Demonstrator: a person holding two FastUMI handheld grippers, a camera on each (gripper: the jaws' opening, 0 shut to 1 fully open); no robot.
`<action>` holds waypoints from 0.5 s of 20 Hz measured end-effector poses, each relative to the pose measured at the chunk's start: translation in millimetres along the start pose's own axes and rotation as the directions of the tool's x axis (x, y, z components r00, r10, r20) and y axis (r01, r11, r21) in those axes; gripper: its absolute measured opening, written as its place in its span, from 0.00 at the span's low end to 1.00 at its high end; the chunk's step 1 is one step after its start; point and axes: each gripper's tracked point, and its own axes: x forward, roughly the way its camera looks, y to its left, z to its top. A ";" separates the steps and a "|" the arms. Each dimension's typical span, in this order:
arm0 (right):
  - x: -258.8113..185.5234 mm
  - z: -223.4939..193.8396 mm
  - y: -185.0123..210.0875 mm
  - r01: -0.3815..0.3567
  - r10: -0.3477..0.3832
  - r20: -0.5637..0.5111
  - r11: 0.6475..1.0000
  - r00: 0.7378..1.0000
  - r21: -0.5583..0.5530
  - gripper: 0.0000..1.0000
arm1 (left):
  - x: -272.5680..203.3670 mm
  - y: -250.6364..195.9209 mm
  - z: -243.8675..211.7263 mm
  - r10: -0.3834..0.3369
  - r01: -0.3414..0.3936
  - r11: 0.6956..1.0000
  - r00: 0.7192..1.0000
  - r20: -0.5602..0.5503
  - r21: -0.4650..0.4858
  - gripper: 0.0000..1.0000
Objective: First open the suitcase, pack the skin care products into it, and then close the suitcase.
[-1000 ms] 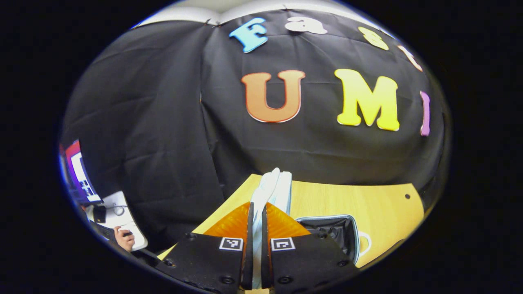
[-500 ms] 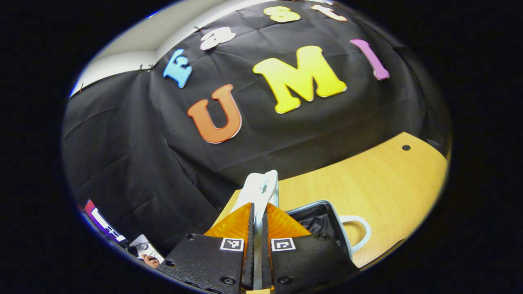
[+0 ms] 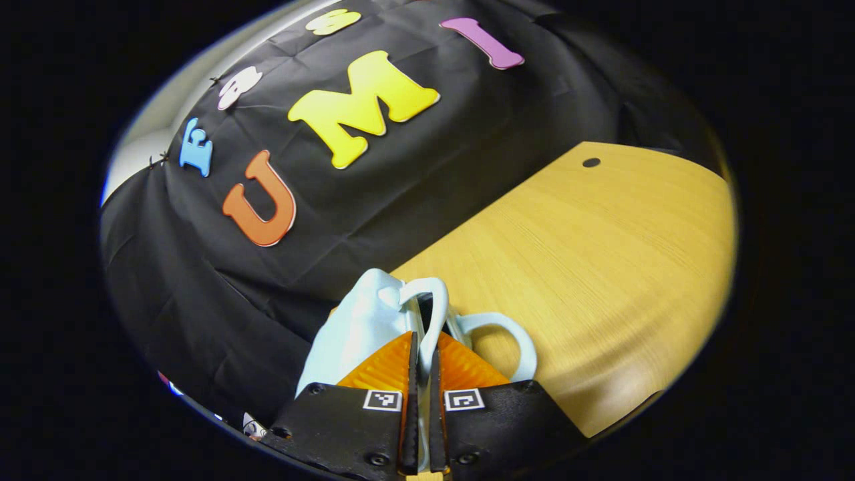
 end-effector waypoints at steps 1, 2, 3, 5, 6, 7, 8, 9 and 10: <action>1.3 -2.8 -2.1 0.004 -0.004 -0.006 1.000 1.000 -0.007 0.78 | 2.0 -9.2 -3.5 -0.002 0.002 1.000 1.000 -0.003 0.027 0.09; 2.1 -5.4 -3.3 0.006 -0.006 -0.014 1.000 1.000 -0.010 0.78 | 0.6 -19.2 -7.5 -0.002 0.003 0.998 1.000 -0.004 0.057 0.09; 3.3 -9.5 -5.4 0.008 -0.008 -0.023 1.000 1.000 -0.012 0.78 | 1.4 -27.5 -12.3 -0.003 0.004 0.997 1.000 -0.006 0.083 0.10; 3.5 -12.4 -8.5 0.014 -0.014 -0.035 1.000 0.999 -0.015 0.78 | 2.2 -38.2 -14.8 0.006 -0.007 0.992 1.000 0.005 0.126 0.09; 4.2 -12.6 -9.6 0.016 -0.016 -0.038 1.000 0.999 -0.013 0.78 | 2.3 -43.0 -16.8 0.009 -0.010 0.988 1.000 0.008 0.152 0.09; 4.7 -14.0 -9.4 0.016 -0.017 -0.043 1.000 0.999 -0.010 0.78 | 2.0 -48.4 -17.3 0.016 -0.018 0.981 1.000 0.016 0.191 0.09; 5.2 -14.4 -9.7 0.019 -0.019 -0.047 1.000 0.999 -0.005 0.78 | 2.4 -51.8 -18.7 0.019 -0.022 0.972 1.000 0.016 0.233 0.09; 5.3 -14.2 -9.6 0.020 -0.020 -0.051 1.000 0.999 0.000 0.78 | 3.0 -55.3 -18.6 0.025 -0.031 0.964 0.999 0.026 0.264 0.17; 5.0 -14.5 -9.0 0.022 -0.021 -0.053 1.000 0.998 0.005 0.78 | 4.3 -59.8 -21.8 0.008 -0.016 0.961 1.000 0.029 0.275 0.20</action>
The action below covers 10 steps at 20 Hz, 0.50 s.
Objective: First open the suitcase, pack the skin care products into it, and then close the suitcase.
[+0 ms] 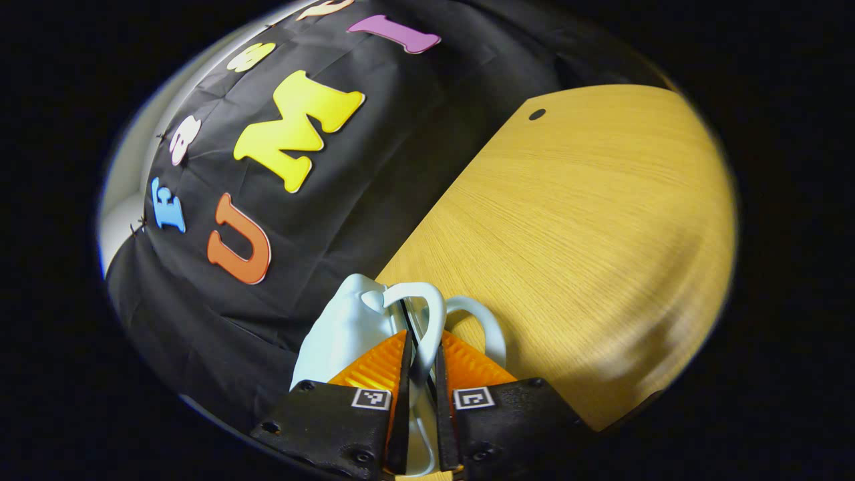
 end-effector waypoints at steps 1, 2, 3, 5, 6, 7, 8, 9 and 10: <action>-1.1 0.9 0.1 0.005 -0.005 0.000 1.000 1.000 0.003 0.78 | -0.4 -5.8 0.7 -0.017 0.017 1.000 1.000 0.008 -0.005 0.29; -1.7 1.4 1.1 0.008 -0.008 -0.001 1.000 1.000 0.006 0.77 | -2.7 -7.7 3.2 -0.023 0.023 1.000 1.000 0.020 -0.017 0.39; -1.9 0.6 3.1 0.013 -0.013 -0.002 1.000 1.000 0.008 0.77 | -7.6 -9.8 9.0 -0.028 0.029 0.999 0.999 0.038 -0.027 0.60; -5.5 1.0 6.6 0.024 -0.024 -0.006 1.000 1.000 0.010 0.77 | -23.0 0.4 28.4 -0.033 0.038 0.998 0.995 0.096 -0.052 0.94; -6.8 3.2 9.4 0.028 -0.028 0.000 0.999 1.000 0.014 0.77 | -30.6 7.6 37.7 -0.043 0.053 0.996 0.991 0.129 -0.076 0.98; -8.3 8.4 11.7 0.034 -0.035 0.007 0.999 0.999 0.019 0.80 | -40.0 16.9 51.3 -0.050 0.067 0.993 0.984 0.169 -0.096 0.99; -9.6 14.5 13.8 0.043 -0.044 0.018 0.999 0.999 0.028 0.78 | -53.3 29.5 62.7 -0.051 0.079 0.988 0.978 0.203 -0.135 0.99; -11.8 21.0 16.0 0.051 -0.052 0.031 0.998 0.998 0.040 0.78 | -67.8 40.9 70.0 -0.062 0.106 0.977 0.972 0.228 -0.185 0.98; -13.9 29.1 19.3 0.058 -0.061 0.046 0.997 0.997 0.054 0.78 | -81.1 52.2 76.7 -0.069 0.131 0.961 0.966 0.249 -0.243 0.98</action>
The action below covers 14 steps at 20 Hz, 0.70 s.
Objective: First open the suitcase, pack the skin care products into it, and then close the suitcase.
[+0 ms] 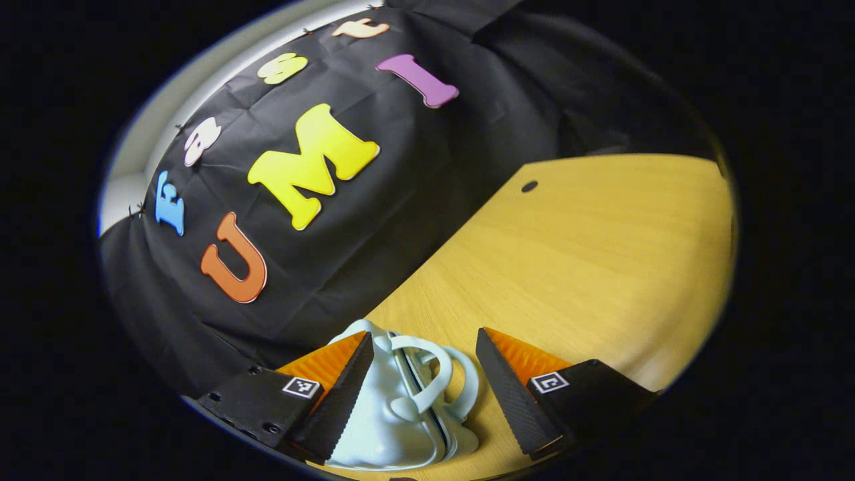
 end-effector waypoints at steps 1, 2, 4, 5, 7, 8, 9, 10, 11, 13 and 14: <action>-1.3 8.2 2.6 0.013 -0.013 0.019 1.000 1.000 0.012 0.77 | -14.2 8.8 9.7 -0.021 0.022 0.998 1.000 0.014 -0.066 0.98; -3.3 18.3 5.8 0.021 -0.022 0.041 0.999 0.999 0.033 0.78 | -29.4 20.2 20.8 -0.030 0.033 0.990 0.999 0.029 -0.134 0.98; -8.6 36.6 18.4 0.023 -0.030 0.082 0.996 0.996 0.081 0.77 | -54.2 47.9 25.5 -0.041 0.045 0.960 0.999 0.021 -0.278 0.98; -9.7 40.4 27.0 0.020 -0.030 0.094 0.995 0.995 0.100 0.79 | -64.9 63.6 24.6 -0.040 0.042 0.940 0.999 0.014 -0.339 0.98; -11.7 44.5 51.6 0.001 -0.014 0.106 0.993 0.994 0.117 0.76 | -82.7 108.1 24.0 0.007 -0.006 0.910 1.000 0.000 -0.414 0.99; -12.4 46.0 64.1 -0.009 -0.004 0.111 0.993 0.994 0.115 0.78 | -90.5 131.1 22.1 0.048 -0.045 0.901 0.999 -0.005 -0.431 0.99; -12.3 46.3 76.1 -0.017 0.004 0.115 0.994 0.993 0.110 0.76 | -95.3 154.7 22.3 0.090 -0.082 0.892 0.996 -0.004 -0.444 0.99; -12.3 46.4 89.1 -0.029 0.017 0.115 0.994 0.993 0.103 0.76 | -103.1 171.2 20.6 0.123 -0.110 0.880 0.992 -0.003 -0.462 0.99; -12.7 45.8 103.8 -0.043 0.033 0.112 0.994 0.993 0.096 0.77 | -109.6 186.7 17.1 0.151 -0.135 0.863 0.989 -0.006 -0.487 0.98; -12.6 46.8 125.8 -0.070 0.061 0.107 0.994 0.992 0.084 0.78 | -114.1 210.3 15.3 0.185 -0.157 0.827 0.983 -0.002 -0.540 0.98; -11.9 47.9 133.7 -0.078 0.069 0.108 0.994 0.992 0.077 0.78 | -116.1 222.0 18.7 0.197 -0.162 0.814 0.980 0.002 -0.558 0.99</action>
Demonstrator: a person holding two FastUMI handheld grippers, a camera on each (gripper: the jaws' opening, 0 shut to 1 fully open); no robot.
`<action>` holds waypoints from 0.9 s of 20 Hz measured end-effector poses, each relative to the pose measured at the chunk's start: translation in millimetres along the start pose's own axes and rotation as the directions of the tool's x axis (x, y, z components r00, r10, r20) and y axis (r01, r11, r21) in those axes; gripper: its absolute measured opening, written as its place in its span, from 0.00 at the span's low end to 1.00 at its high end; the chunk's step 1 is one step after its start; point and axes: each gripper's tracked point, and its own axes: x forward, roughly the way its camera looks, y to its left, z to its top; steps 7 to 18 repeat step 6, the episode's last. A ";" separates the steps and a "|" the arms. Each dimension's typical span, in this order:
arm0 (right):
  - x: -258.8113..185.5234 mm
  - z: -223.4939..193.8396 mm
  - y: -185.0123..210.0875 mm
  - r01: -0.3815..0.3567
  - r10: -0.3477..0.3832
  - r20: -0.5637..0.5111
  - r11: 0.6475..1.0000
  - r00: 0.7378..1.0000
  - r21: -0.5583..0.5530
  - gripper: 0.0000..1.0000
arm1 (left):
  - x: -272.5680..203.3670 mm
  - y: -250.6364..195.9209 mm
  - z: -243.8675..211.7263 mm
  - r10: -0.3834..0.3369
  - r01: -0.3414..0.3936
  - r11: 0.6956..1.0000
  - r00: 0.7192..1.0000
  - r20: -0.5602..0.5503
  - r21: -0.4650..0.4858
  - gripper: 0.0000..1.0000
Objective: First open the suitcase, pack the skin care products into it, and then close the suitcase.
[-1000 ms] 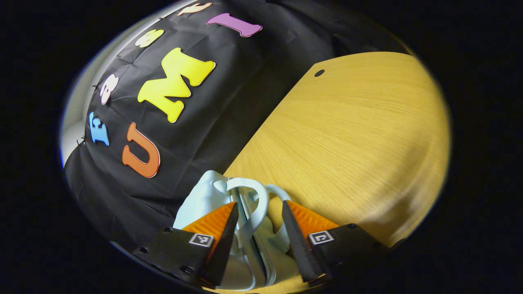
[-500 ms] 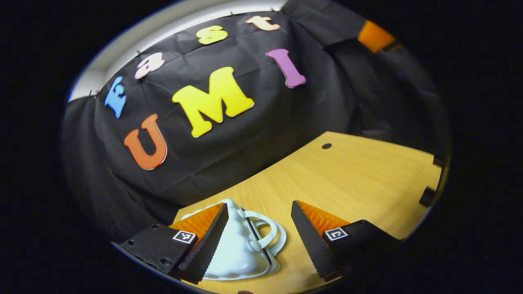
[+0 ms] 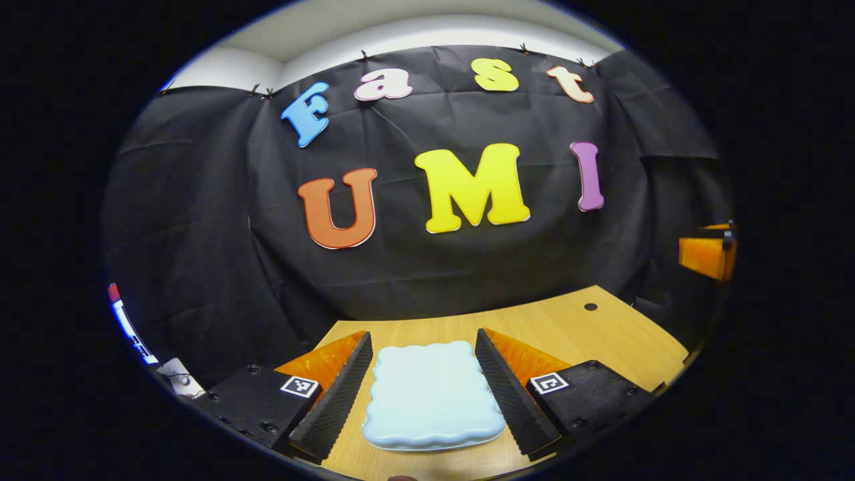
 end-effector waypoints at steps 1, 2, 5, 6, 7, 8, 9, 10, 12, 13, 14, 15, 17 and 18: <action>1.2 0.0 7.8 -0.011 0.011 0.000 1.000 1.000 -0.008 0.77 | 1.7 6.3 9.1 -0.001 0.001 1.000 1.000 0.025 -0.009 0.99; 1.7 -0.1 15.7 -0.028 0.028 -0.003 1.000 1.000 -0.009 0.78 | 4.3 17.0 11.7 0.015 -0.014 1.000 0.999 0.035 -0.007 0.99; 5.2 1.7 23.1 -0.035 0.035 -0.006 0.999 0.999 -0.023 0.78 | 9.9 36.1 20.0 0.050 -0.048 0.998 0.997 0.051 -0.028 0.99; 6.3 3.3 23.8 -0.033 0.033 -0.003 0.999 0.999 -0.026 0.78 | 12.1 37.4 22.5 0.049 -0.047 0.998 0.997 0.054 -0.049 0.99; 6.3 3.3 23.8 -0.033 0.033 -0.003 0.999 0.999 -0.026 0.78 | 12.1 37.4 22.5 0.049 -0.047 0.998 0.997 0.054 -0.049 0.99; 6.3 3.3 23.8 -0.033 0.033 -0.003 0.999 0.999 -0.026 0.78 | 12.1 37.4 22.5 0.049 -0.047 0.998 0.997 0.054 -0.049 0.99; 6.3 3.3 23.8 -0.033 0.033 -0.003 0.999 0.999 -0.026 0.78 | 12.1 37.4 22.5 0.049 -0.047 0.998 0.997 0.054 -0.049 0.99; 6.3 3.3 23.8 -0.033 0.033 -0.003 0.999 0.999 -0.026 0.78 | 12.1 37.4 22.5 0.049 -0.047 0.998 0.997 0.054 -0.049 0.99; 6.3 3.3 23.8 -0.033 0.033 -0.003 0.999 0.999 -0.026 0.78 | 12.1 37.4 22.5 0.049 -0.047 0.998 0.997 0.054 -0.049 0.99; 6.3 3.3 23.8 -0.033 0.033 -0.003 0.999 0.999 -0.026 0.78 | 12.1 37.4 22.5 0.049 -0.047 0.998 0.997 0.054 -0.049 0.99; 6.3 3.3 23.8 -0.033 0.033 -0.003 0.999 0.999 -0.026 0.78 | 12.1 37.4 22.5 0.049 -0.047 0.998 0.997 0.054 -0.049 0.99; 6.3 3.3 23.8 -0.033 0.033 -0.003 0.999 0.999 -0.026 0.78 | 12.1 37.4 22.5 0.049 -0.047 0.998 0.997 0.054 -0.049 0.99; 6.3 3.3 23.8 -0.033 0.033 -0.003 0.999 0.999 -0.026 0.78 | 12.1 37.4 22.5 0.049 -0.047 0.998 0.997 0.054 -0.049 0.99; 6.3 3.3 23.8 -0.033 0.033 -0.003 0.999 0.999 -0.026 0.78 | 12.1 37.4 22.5 0.049 -0.047 0.998 0.997 0.054 -0.049 0.99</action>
